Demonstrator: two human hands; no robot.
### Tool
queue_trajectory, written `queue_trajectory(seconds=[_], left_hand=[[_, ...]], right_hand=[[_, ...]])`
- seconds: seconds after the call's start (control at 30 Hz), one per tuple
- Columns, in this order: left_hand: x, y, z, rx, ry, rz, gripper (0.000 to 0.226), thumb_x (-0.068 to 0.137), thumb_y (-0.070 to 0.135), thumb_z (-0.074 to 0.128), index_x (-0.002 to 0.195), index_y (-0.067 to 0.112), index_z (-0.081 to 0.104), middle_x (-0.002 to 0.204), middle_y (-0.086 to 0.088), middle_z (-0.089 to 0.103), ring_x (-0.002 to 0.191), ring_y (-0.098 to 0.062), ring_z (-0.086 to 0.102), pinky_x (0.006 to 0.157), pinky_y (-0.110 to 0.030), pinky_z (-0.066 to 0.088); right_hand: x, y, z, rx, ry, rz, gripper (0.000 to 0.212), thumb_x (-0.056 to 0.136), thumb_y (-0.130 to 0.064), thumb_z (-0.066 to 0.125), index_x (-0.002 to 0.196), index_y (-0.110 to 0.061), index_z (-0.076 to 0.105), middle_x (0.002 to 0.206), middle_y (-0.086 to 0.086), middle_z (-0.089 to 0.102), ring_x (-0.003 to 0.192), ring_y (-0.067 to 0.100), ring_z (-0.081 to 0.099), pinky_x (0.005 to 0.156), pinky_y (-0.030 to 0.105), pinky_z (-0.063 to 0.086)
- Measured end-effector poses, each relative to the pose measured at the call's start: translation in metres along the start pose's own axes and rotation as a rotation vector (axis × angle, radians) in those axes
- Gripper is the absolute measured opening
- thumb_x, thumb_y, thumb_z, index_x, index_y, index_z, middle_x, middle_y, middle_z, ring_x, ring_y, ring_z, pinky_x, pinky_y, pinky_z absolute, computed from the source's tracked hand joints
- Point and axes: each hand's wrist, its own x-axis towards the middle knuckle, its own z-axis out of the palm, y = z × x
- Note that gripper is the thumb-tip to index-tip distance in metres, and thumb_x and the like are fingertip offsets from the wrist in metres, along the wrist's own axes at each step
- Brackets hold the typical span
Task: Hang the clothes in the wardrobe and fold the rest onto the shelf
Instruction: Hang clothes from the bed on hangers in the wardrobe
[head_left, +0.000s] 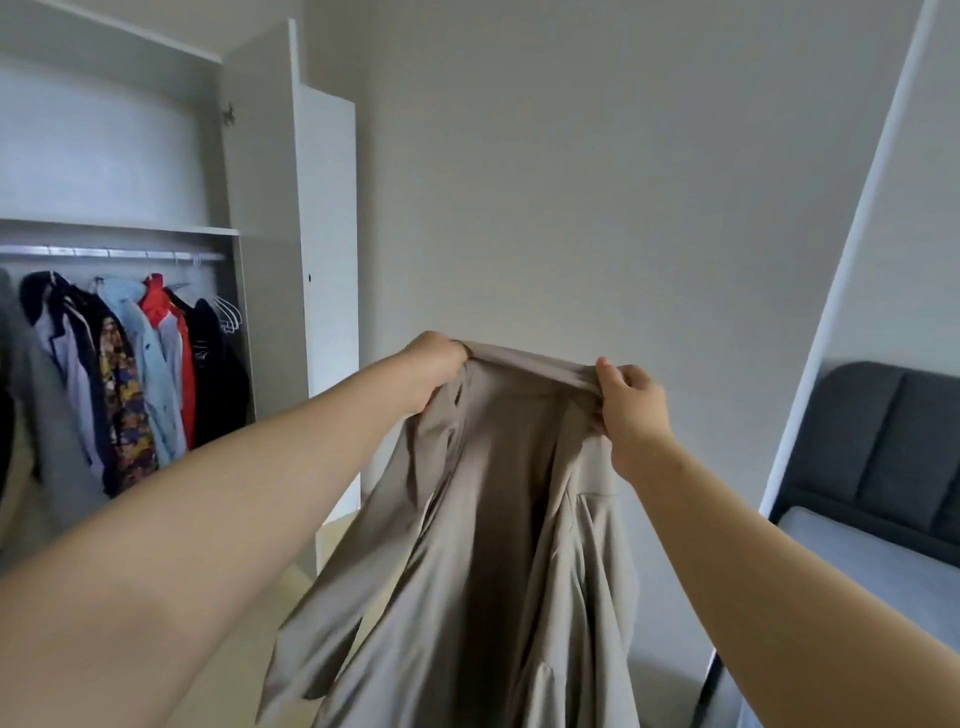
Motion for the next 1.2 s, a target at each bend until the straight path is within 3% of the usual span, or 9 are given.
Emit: queue_trajectory(seconds=[0.27,0.37,0.43,0.53,0.67,0.87,1.0,1.1,1.2], left_hand=[[-0.013,0.029,-0.005,-0.557,0.067,-0.249,0.026,0.091,0.007,0.041,0.069,0.013,0.053,0.067,-0.003,0.057,0.060,-0.017,0.053,0.058,-0.024,0.044],[-0.017,0.037,-0.002,-0.718,-0.023,-0.203,0.030,0.095,0.004,0.036,0.070,0.009,0.051,0.068,-0.006,0.054,0.059,-0.018,0.054,0.053,-0.027,0.047],[-0.019,0.042,0.004,-0.704,-0.059,-0.158,0.029,0.096,0.005,0.036,0.072,0.009,0.051,0.069,-0.007,0.055,0.061,-0.018,0.054,0.053,-0.028,0.048],[-0.019,0.044,0.005,-0.557,-0.057,-0.060,0.025,0.096,0.007,0.037,0.077,0.013,0.051,0.075,-0.003,0.056,0.067,-0.014,0.055,0.056,-0.026,0.048],[-0.012,0.030,-0.013,-0.353,-0.015,0.055,0.023,0.095,0.007,0.038,0.078,0.019,0.047,0.083,-0.001,0.054,0.073,-0.012,0.056,0.077,-0.028,0.049],[-0.019,0.013,-0.015,-0.237,-0.079,0.273,0.012,0.094,0.011,0.050,0.100,0.022,0.053,0.103,0.006,0.055,0.094,-0.008,0.052,0.069,-0.013,0.046],[-0.028,-0.020,-0.002,0.059,-0.436,0.228,0.076,0.081,0.008,0.068,0.138,0.039,0.027,0.116,0.015,0.051,0.101,-0.005,0.052,0.082,-0.030,0.048],[-0.026,-0.031,-0.001,0.001,-0.146,0.135,0.026,0.088,0.003,0.054,0.105,0.022,0.057,0.094,-0.004,0.062,0.081,-0.019,0.060,0.067,-0.034,0.055],[-0.014,-0.025,-0.006,-0.351,0.044,0.005,0.028,0.092,-0.001,0.039,0.080,0.018,0.056,0.081,-0.009,0.058,0.064,-0.021,0.054,0.059,-0.032,0.052]], right_hand=[[-0.017,0.014,0.007,-0.014,-0.248,0.071,0.015,0.093,-0.032,0.053,0.096,-0.018,0.052,0.086,-0.005,0.052,0.074,0.008,0.047,0.068,0.021,0.041],[-0.027,0.017,0.010,0.008,-0.519,0.142,0.052,0.079,-0.049,0.064,0.121,-0.027,0.043,0.115,-0.012,0.053,0.107,0.008,0.050,0.093,0.036,0.040],[-0.033,0.022,0.015,-0.029,-0.653,0.136,0.051,0.072,-0.032,0.077,0.115,-0.023,0.051,0.110,-0.008,0.062,0.098,0.009,0.061,0.086,0.028,0.050],[-0.037,0.025,0.019,-0.369,-0.513,0.039,0.002,0.086,-0.013,0.063,0.084,-0.013,0.062,0.076,0.002,0.061,0.064,0.013,0.056,0.053,0.018,0.043],[-0.023,0.018,0.012,-0.261,-0.263,-0.040,0.031,0.094,-0.008,0.046,0.065,-0.016,0.051,0.058,0.000,0.047,0.052,0.013,0.041,0.035,0.013,0.029],[-0.023,-0.009,0.027,-0.055,-0.244,-0.005,0.025,0.093,-0.002,0.037,0.084,-0.013,0.057,0.076,0.003,0.059,0.068,0.016,0.054,0.058,0.024,0.046],[-0.023,-0.028,0.038,0.238,-0.270,0.038,0.026,0.093,0.004,0.035,0.092,-0.008,0.058,0.085,0.009,0.063,0.077,0.022,0.061,0.069,0.032,0.054],[-0.028,-0.032,0.041,0.245,-0.324,0.020,0.019,0.095,-0.002,0.042,0.087,-0.010,0.057,0.086,0.010,0.063,0.082,0.023,0.061,0.076,0.034,0.054],[-0.032,-0.024,0.032,0.312,-0.434,0.057,0.018,0.093,-0.005,0.047,0.084,-0.013,0.061,0.083,0.005,0.064,0.076,0.018,0.061,0.070,0.029,0.052]])
